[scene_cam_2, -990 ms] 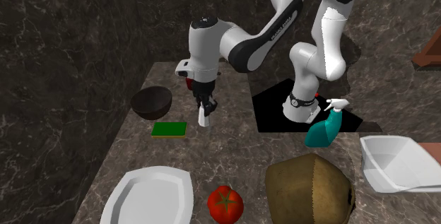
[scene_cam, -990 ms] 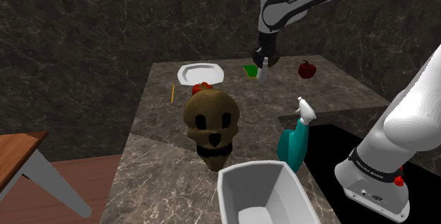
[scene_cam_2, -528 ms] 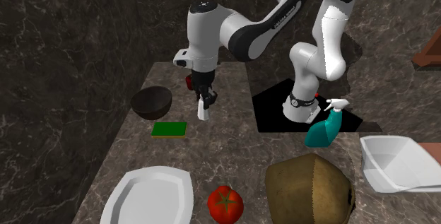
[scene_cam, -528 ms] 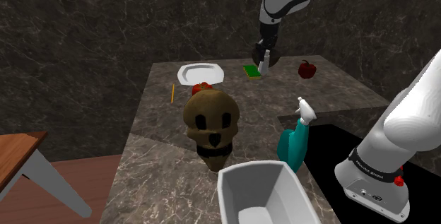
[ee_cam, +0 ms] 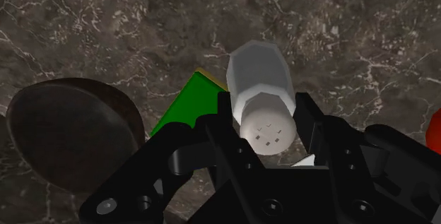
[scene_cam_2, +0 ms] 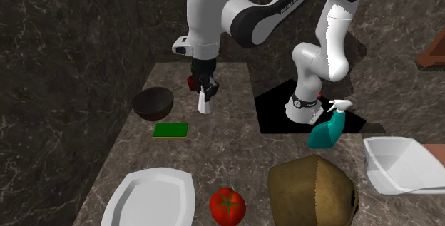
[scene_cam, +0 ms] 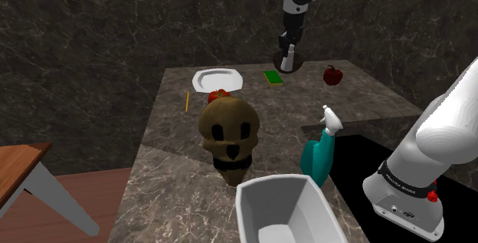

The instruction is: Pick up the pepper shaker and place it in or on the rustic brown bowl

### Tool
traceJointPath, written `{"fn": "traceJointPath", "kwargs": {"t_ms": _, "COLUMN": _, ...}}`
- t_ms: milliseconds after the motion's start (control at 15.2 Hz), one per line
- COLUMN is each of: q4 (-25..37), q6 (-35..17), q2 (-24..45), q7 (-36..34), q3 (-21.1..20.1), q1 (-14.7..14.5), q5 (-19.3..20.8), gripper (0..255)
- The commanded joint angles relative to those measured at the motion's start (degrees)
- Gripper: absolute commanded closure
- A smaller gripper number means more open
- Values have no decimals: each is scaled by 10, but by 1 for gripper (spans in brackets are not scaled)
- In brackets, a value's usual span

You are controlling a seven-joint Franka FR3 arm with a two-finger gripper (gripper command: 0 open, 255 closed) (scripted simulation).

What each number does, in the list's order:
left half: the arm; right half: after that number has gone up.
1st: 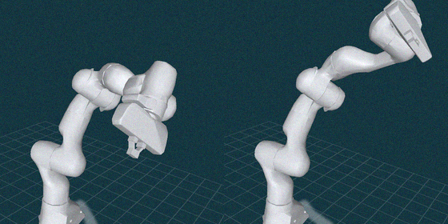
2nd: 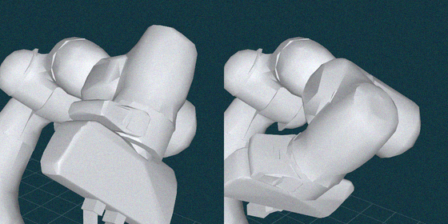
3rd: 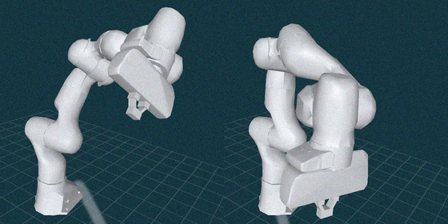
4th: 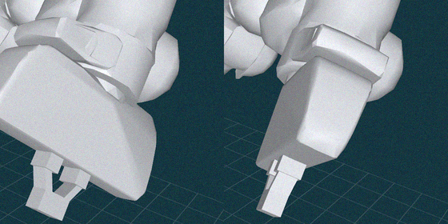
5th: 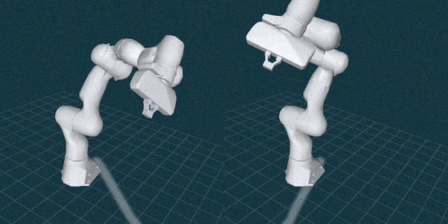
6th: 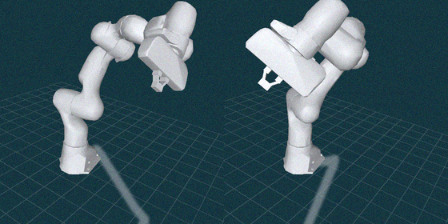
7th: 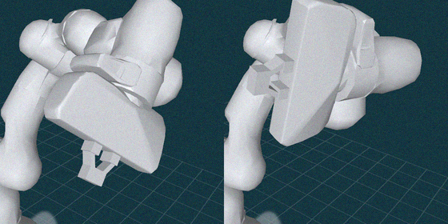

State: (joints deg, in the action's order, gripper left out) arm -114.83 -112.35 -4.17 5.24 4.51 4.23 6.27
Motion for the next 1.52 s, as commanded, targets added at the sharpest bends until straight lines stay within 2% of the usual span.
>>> {"fn": "traceJointPath", "kwargs": {"t_ms": 0, "q4": 12, "q6": 15, "q2": -2, "q7": 1, "q3": 0, "q1": 0, "q5": 0, "gripper": 255}}
{"fn": "traceJointPath", "kwargs": {"t_ms": 264, "q4": 36, "q6": 42, "q2": -6, "q7": 3, "q3": -1, "q1": -1, "q5": -1, "gripper": 255}}
{"fn": "traceJointPath", "kwargs": {"t_ms": 792, "q4": 203, "q6": 75, "q2": 121, "q7": 97, "q3": 42, "q1": 43, "q5": -22, "gripper": 255}}
{"fn": "traceJointPath", "kwargs": {"t_ms": 1188, "q4": 380, "q6": 127, "q2": 243, "q7": 162, "q3": 61, "q1": 87, "q5": -50, "gripper": 255}}
{"fn": "traceJointPath", "kwargs": {"t_ms": 1452, "q4": 556, "q6": 191, "q2": 354, "q7": 199, "q3": 66, "q1": 128, "q5": -73, "gripper": 255}}
